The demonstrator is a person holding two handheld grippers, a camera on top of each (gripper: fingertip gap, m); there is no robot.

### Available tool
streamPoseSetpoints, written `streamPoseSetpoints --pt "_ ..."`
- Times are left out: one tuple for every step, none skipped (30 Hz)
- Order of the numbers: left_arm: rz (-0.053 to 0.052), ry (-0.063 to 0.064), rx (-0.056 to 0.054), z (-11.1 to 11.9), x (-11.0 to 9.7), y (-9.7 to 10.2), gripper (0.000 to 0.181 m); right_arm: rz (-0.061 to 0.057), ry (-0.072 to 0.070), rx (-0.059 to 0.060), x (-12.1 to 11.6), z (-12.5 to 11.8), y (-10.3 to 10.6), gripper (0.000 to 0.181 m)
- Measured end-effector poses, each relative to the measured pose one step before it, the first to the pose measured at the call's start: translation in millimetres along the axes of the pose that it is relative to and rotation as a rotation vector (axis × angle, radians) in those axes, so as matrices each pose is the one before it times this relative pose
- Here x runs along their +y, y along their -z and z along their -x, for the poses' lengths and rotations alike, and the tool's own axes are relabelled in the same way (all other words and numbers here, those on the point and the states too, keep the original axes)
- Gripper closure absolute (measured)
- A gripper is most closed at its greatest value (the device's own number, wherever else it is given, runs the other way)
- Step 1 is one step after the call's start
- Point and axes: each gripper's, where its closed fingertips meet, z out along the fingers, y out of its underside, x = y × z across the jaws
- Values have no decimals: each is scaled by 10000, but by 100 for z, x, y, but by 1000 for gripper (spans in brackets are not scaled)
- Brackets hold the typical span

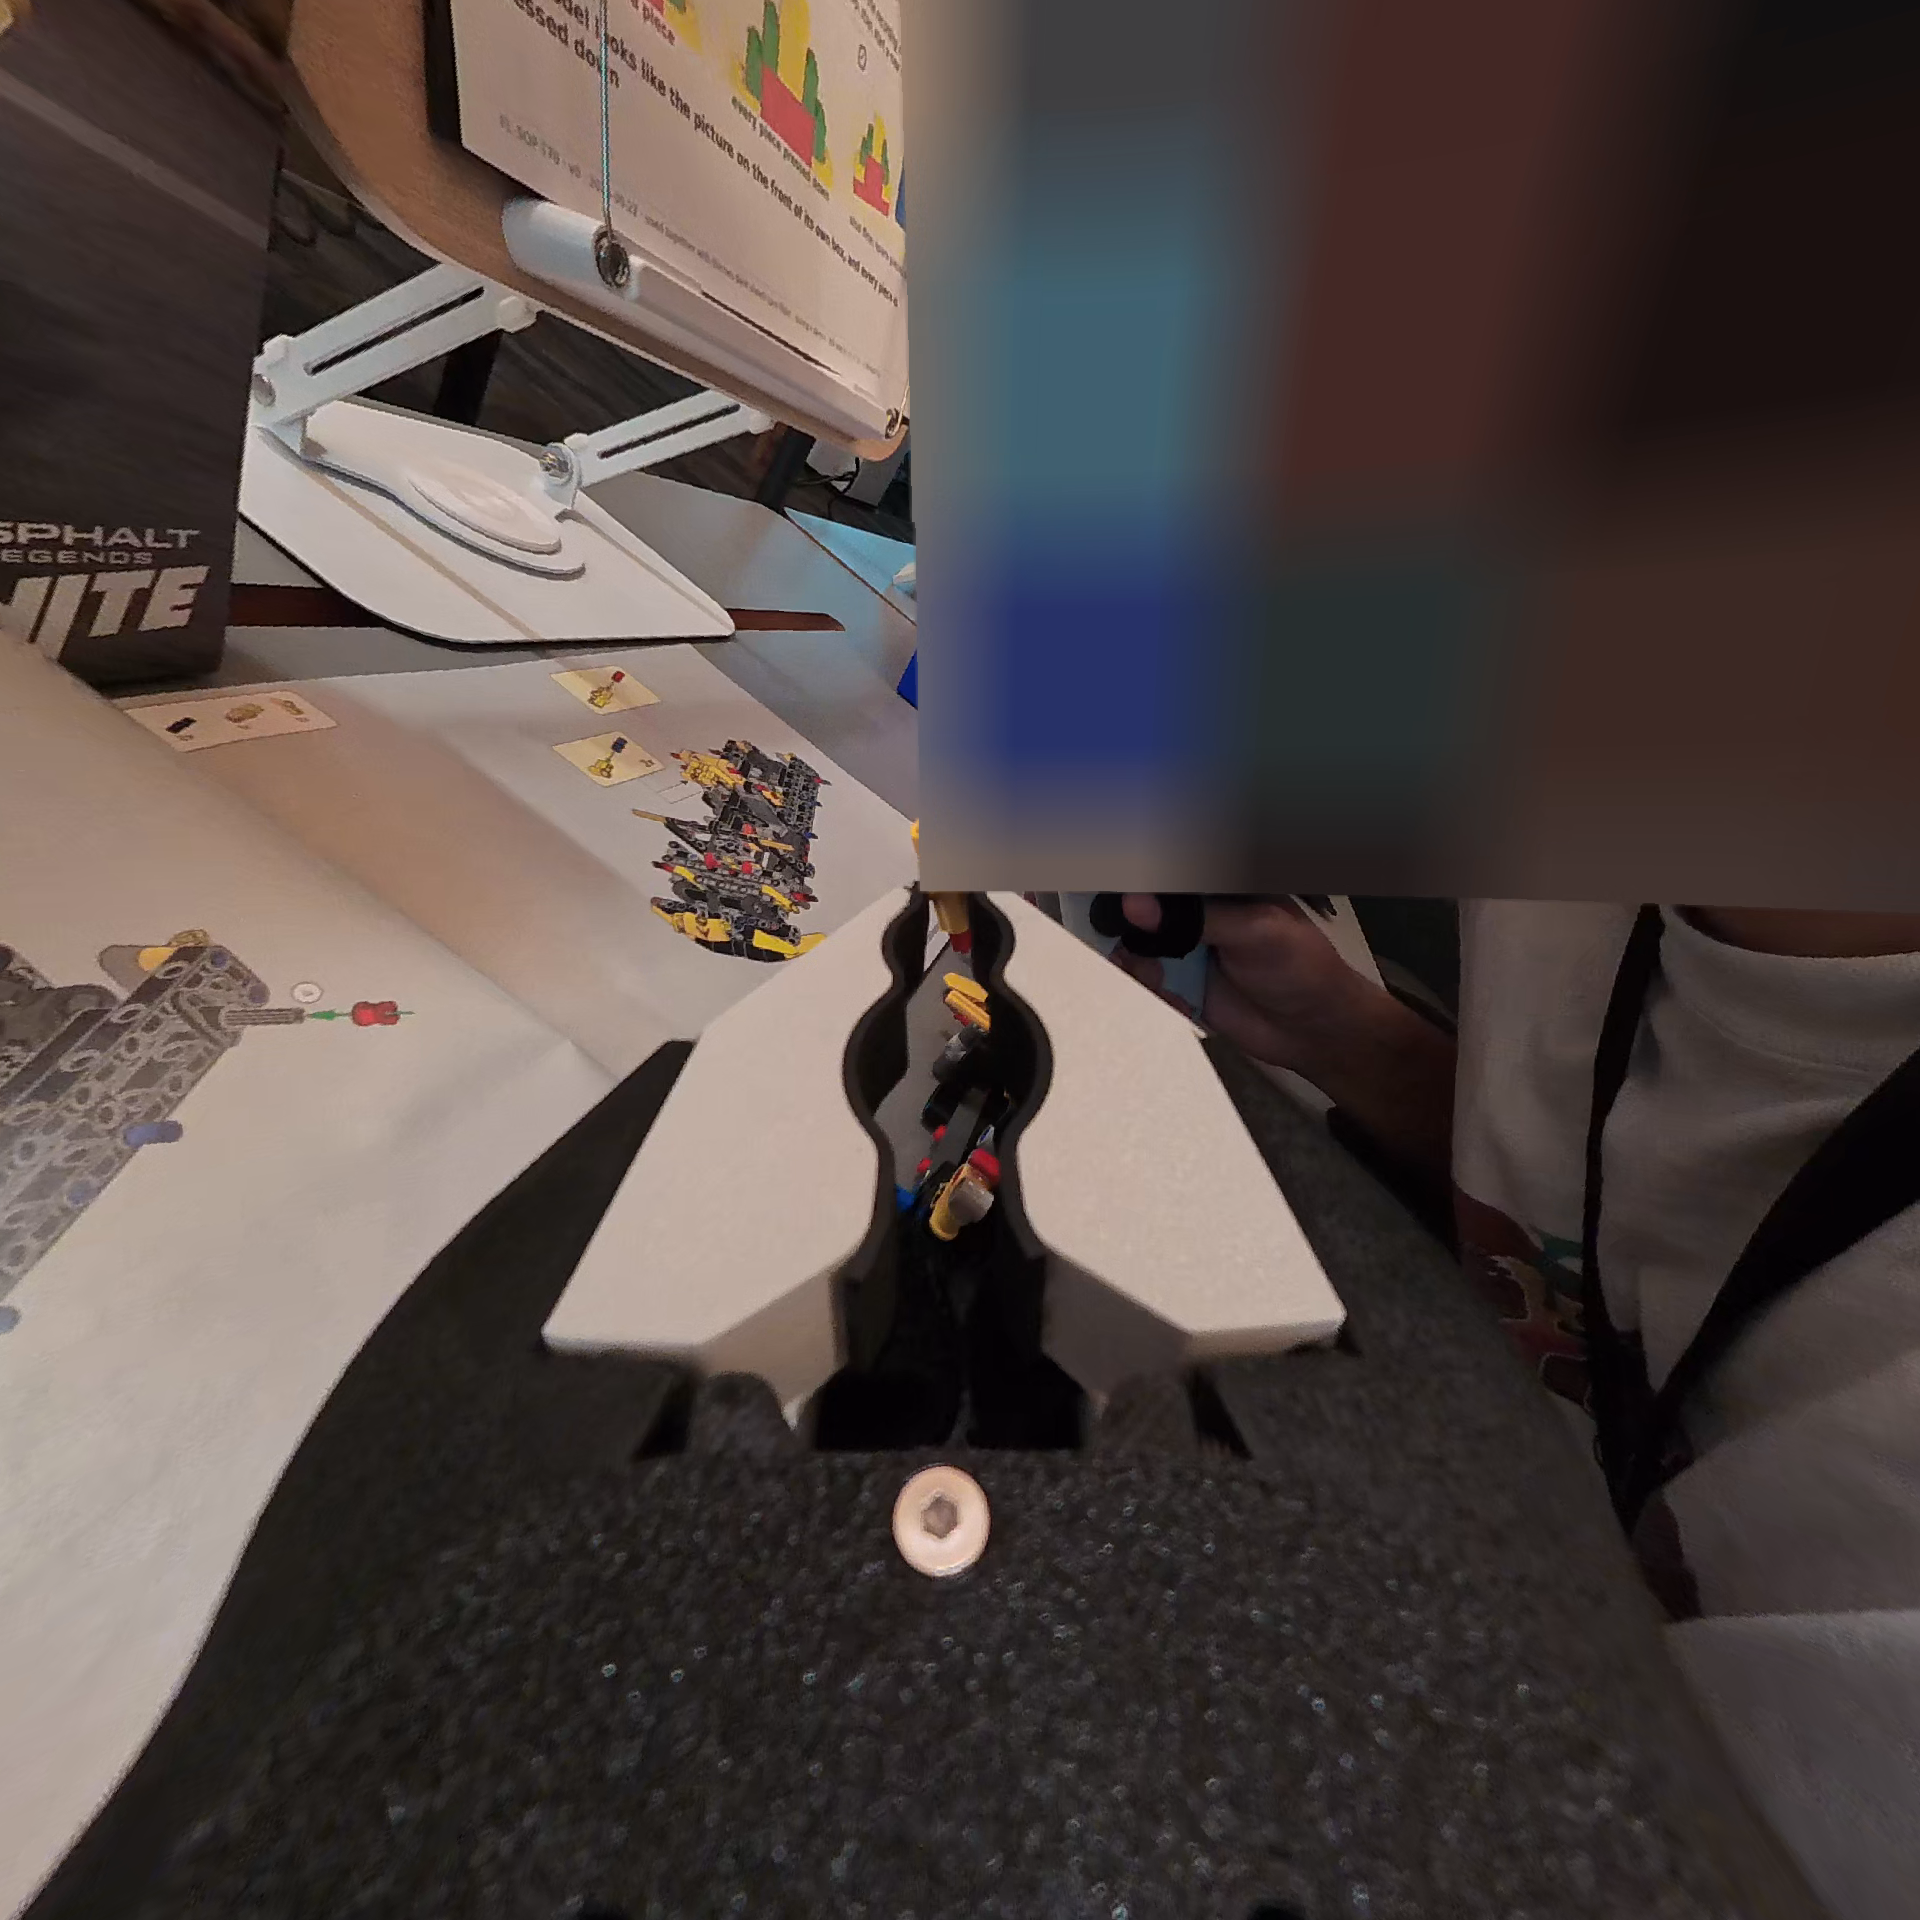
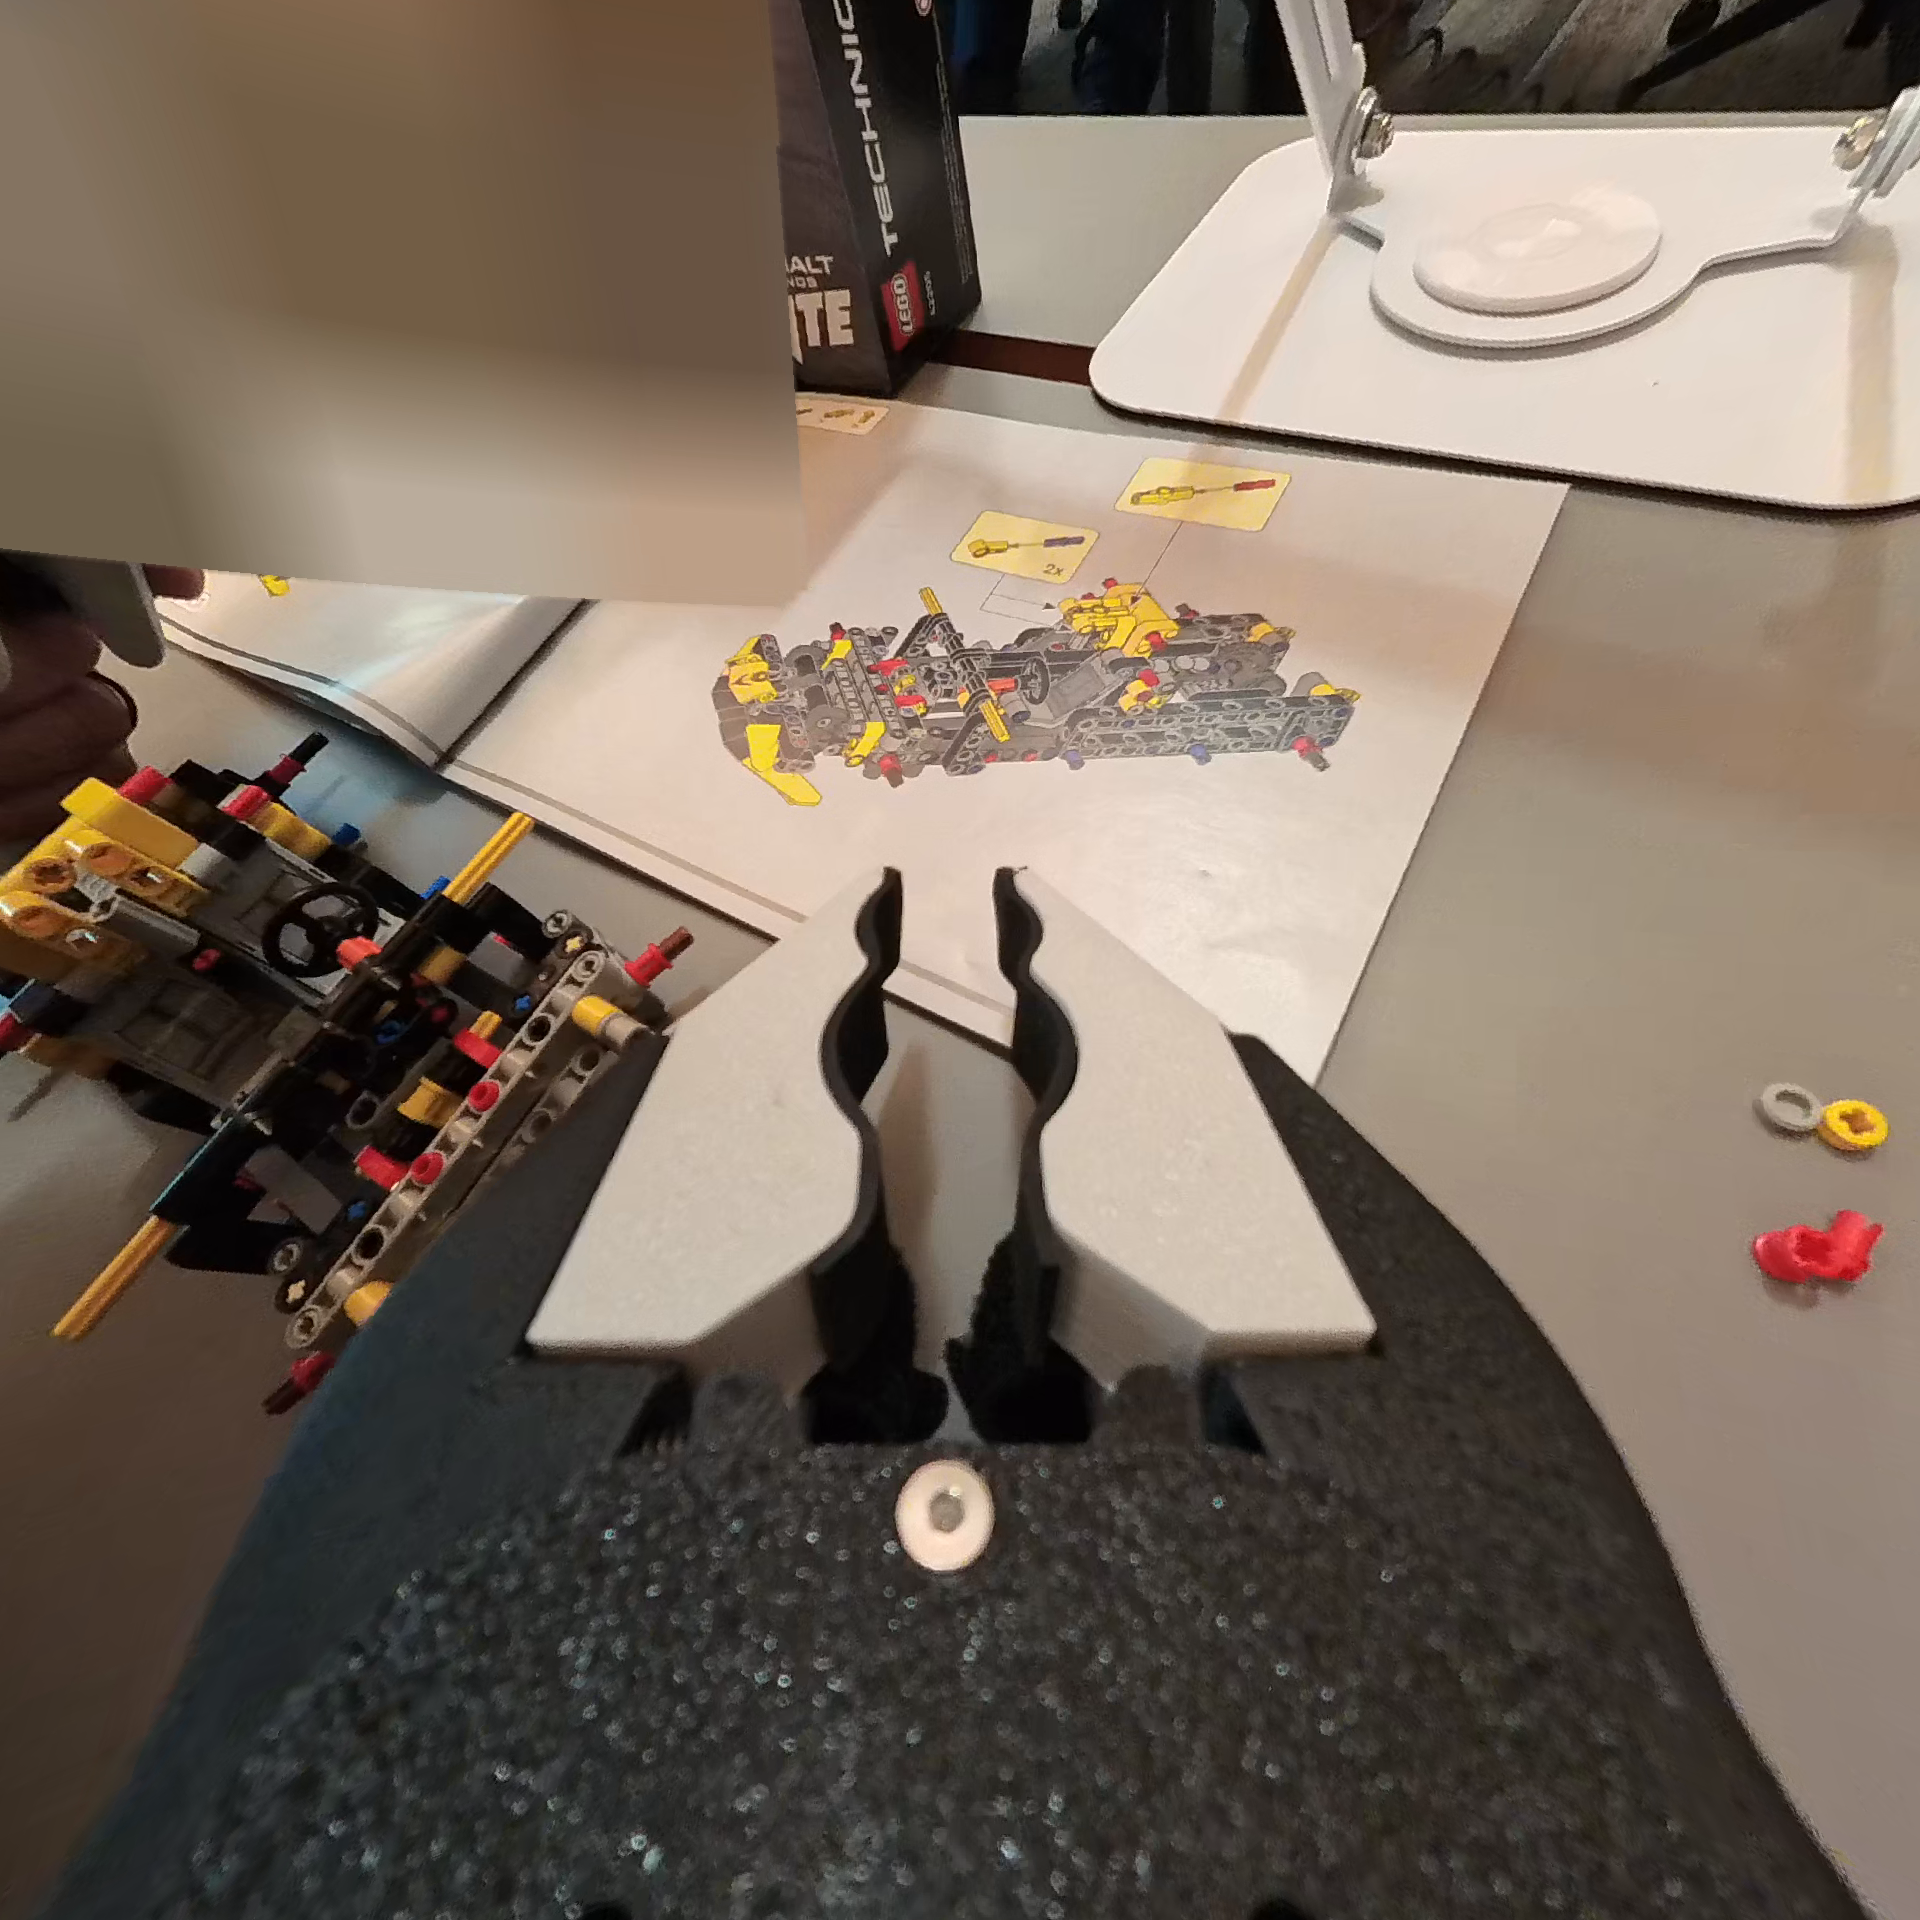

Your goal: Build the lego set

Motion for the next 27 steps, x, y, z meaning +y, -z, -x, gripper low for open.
streamPoseSetpoints --pt "-24 -4 -14 23 -34 23 174 20 -75 -56 35 28 -11 164" --pt "-9 10 2 12 -15 14 174 12 -59 -60 22 13 -13 164" --pt "5 26 19 -14 -1 4 174 -7 -77 -36 8 3 12 164" --pt "-8 14 8 -8 -9 4 174 -17 -49 -18 -18 -25 19 164" --pt "-9 2 0 4 -4 14 174 -21 -37 7 -30 -48 15 164" --pt "2 9 8 -18 3 2 174 -6 -25 5 -3 -29 4 164" --pt "-3 14 14 -36 -13 -12 174 7 -9 -14 12 21 -8 164" --pt "-12 9 18 -45 -20 1 174 7 4 -12 11 24 2 164" --pt "-3 3 13 -34 -7 -12 174 -2 14 -1 4 13 0 164" --pt "12 -4 2 -17 28 -21 174 -8 17 1 -6 22 6 164" --pt "22 -5 -8 12 44 -5 173 -5 15 -2 -1 27 9 164" --pt "20 -3 -4 13 36 -16 173 -3 10 0 -6 16 4 164" --pt "5 -2 -7 11 7 4 173 2 2 -5 2 6 1 165" --pt "-3 1 -15 27 4 -2 174 6 -5 -13 12 17 -9 165" --pt "7 10 -20 43 6 5 173 1 -11 -12 8 3 2 165" --pt "13 24 -46 95 33 8 174 3 -14 -20 8 34 -11 165" --pt "18 47 -77 152 32 -8 174 0 -9 -26 1 52 -3 165" --pt "49 87 -104 223 92 -18 174 -11 5 -36 -19 88 -15 165" --pt "109 135 -156 353 202 -30 174 -2 19 -42 -29 131 -8 165" --pt "157 188 -186 465 296 -25 173 -4 33 -42 -83 169 21 165" --pt "102 234 -107 390 229 12 174 -31 66 -31 -161 193 46 165" --pt "-65 287 17 194 -45 61 174 -40 101 -15 -197 199 98 165" --pt "-195 354 116 11 -282 107 174 -53 145 2 -240 228 137 165" --pt "-220 395 172 -102 -360 128 174 -83 180 2 -291 234 180 165" --pt "-207 370 225 -217 -358 137 174 -120 165 -39 -401 311 205 166" --pt "-220 322 246 -299 -383 148 174 -186 117 -126 -545 458 255 165" --pt "-228 289 231 -321 -404 137 174 -249 75 -188 -659 569 298 165"
